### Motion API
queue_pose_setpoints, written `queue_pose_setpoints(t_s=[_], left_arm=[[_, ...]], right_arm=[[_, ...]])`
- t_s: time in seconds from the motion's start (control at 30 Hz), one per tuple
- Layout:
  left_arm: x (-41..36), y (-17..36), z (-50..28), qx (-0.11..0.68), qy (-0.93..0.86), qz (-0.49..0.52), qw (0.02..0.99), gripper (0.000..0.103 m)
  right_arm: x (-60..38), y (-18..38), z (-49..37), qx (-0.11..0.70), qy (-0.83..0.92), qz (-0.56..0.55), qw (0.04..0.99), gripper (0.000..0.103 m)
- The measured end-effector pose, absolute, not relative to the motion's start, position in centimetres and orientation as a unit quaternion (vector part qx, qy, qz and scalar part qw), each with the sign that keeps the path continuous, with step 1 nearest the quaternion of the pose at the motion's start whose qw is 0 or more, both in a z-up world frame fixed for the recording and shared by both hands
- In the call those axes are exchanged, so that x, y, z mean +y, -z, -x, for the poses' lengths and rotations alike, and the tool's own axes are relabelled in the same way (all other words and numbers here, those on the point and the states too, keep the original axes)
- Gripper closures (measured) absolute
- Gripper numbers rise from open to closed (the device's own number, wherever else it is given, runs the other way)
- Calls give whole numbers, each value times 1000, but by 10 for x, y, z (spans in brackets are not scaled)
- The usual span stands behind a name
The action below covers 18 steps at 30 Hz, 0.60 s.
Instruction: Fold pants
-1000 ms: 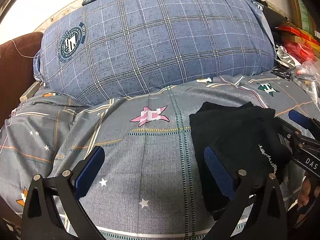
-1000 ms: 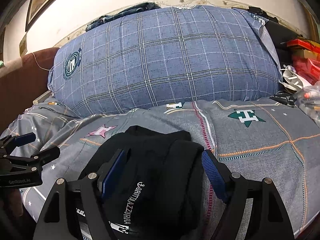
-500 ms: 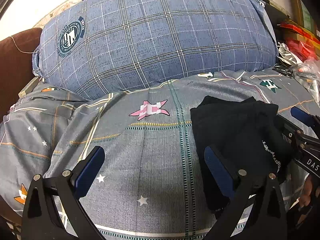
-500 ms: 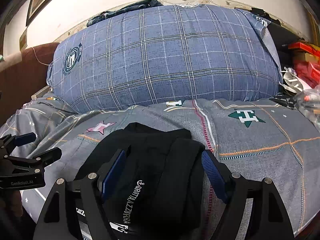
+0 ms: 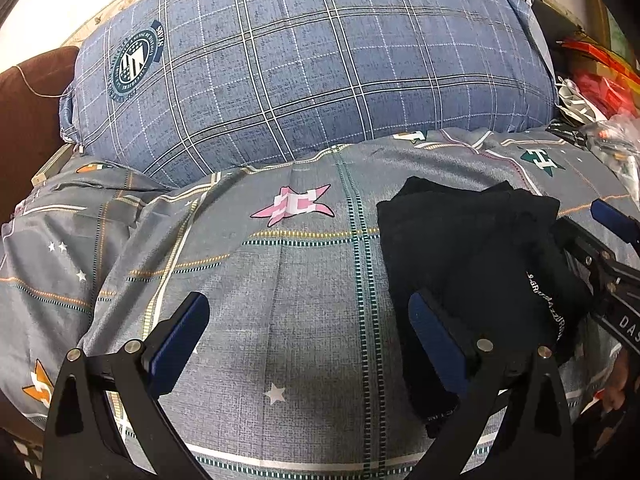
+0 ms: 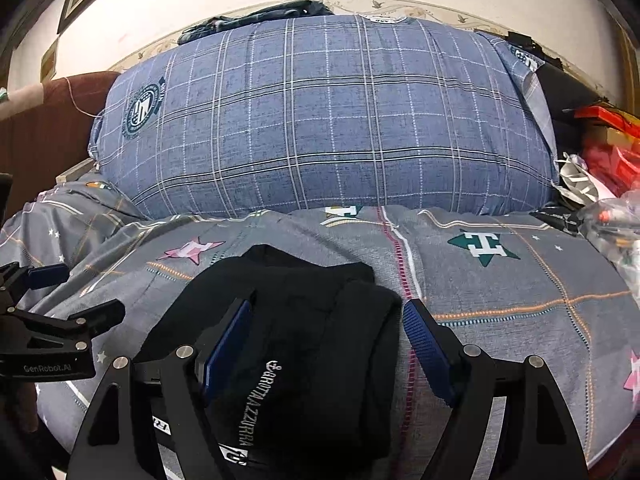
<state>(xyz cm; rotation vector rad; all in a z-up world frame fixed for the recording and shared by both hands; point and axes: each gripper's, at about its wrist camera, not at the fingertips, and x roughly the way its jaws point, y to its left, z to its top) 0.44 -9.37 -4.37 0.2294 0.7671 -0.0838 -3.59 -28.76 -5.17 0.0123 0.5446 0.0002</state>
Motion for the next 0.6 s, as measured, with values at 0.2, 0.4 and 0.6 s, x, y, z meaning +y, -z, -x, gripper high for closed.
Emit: queue_pose_setpoints(t_s=[0.2,0.4,0.6], left_arm=[[-97,47,-4,378,43,-115,918,2],[-99,49,-3,381,43,-118,916,2],[-99,51,-4,384,42,-119,915,2]], right_arm=[[-289,52,37,268,28,11,963,23],[-288,53,36,269,54,34,961,23],[-295,52,36,265,79,33,960,23]])
